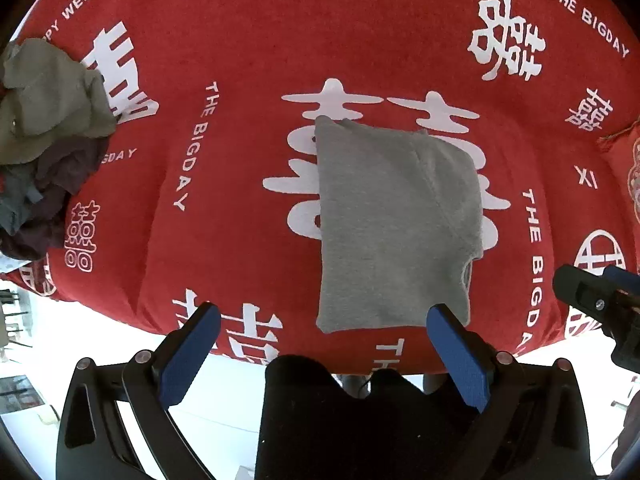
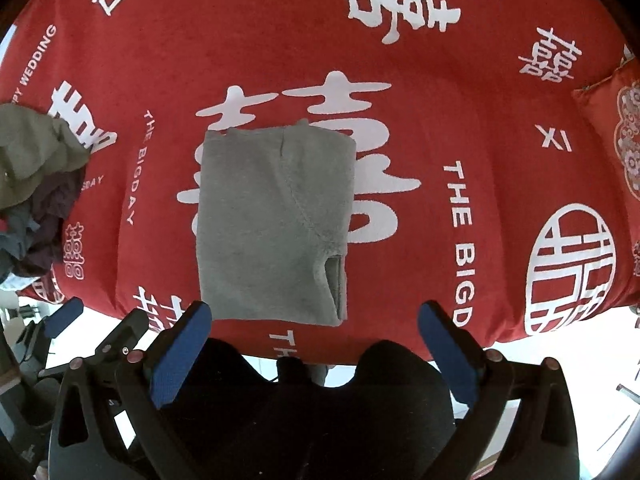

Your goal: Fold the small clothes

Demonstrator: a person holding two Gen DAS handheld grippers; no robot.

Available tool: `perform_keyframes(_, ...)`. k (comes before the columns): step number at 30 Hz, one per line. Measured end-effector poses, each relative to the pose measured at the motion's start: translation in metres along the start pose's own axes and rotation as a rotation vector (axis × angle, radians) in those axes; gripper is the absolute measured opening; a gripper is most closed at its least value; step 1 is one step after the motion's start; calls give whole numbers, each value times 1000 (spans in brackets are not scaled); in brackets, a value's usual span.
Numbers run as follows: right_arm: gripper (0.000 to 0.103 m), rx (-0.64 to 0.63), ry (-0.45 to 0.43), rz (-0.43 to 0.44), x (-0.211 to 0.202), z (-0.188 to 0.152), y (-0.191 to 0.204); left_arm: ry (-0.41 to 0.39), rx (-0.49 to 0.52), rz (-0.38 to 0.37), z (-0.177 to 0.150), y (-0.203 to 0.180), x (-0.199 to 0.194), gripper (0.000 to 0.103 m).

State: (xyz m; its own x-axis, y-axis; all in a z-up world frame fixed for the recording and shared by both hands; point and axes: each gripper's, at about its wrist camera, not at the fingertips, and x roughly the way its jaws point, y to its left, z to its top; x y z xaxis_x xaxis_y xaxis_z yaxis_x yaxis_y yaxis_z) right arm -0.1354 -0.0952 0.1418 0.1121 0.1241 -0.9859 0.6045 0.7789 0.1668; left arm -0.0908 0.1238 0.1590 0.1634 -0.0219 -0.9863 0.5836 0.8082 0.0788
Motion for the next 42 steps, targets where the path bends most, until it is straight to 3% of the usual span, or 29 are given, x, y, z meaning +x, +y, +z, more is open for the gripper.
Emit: perform_keyframes(42, 103, -25, 3, -43, 3, 0, 10, 26, -7, 9, 2, 0, 6, 103)
